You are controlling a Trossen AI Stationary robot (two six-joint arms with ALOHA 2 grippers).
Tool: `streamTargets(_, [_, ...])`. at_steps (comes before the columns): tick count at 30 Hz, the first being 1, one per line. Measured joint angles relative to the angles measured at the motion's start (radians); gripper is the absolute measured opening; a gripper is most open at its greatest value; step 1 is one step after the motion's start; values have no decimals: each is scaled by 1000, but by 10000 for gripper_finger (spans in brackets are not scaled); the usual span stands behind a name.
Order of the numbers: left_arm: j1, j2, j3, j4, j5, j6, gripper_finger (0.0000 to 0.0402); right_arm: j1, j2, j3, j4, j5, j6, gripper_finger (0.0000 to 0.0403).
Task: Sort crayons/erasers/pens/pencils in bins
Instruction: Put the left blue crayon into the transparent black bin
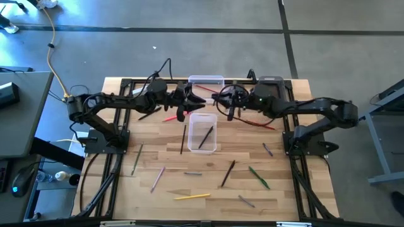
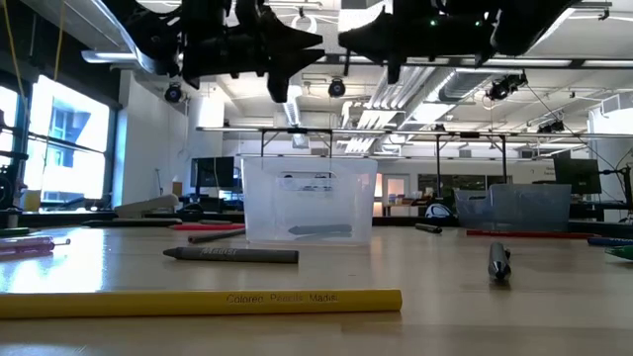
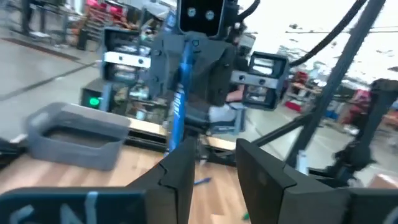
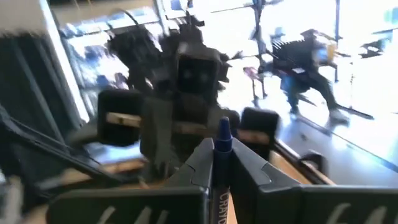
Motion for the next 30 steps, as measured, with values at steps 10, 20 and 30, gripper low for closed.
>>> streamTargets(10, [9, 0, -102, 6, -109, 78, 69, -241, -267, 0, -824, 387, -61, 14])
streamTargets(20, [8, 1, -115, 20, -129, 128, 47, -625, -106, 0, -1032, 471, -43, 14])
streamTargets(30, [8, 1, -115, 19, -130, 130, 41, -682, 126, 36, -1007, 466, -24, 14])
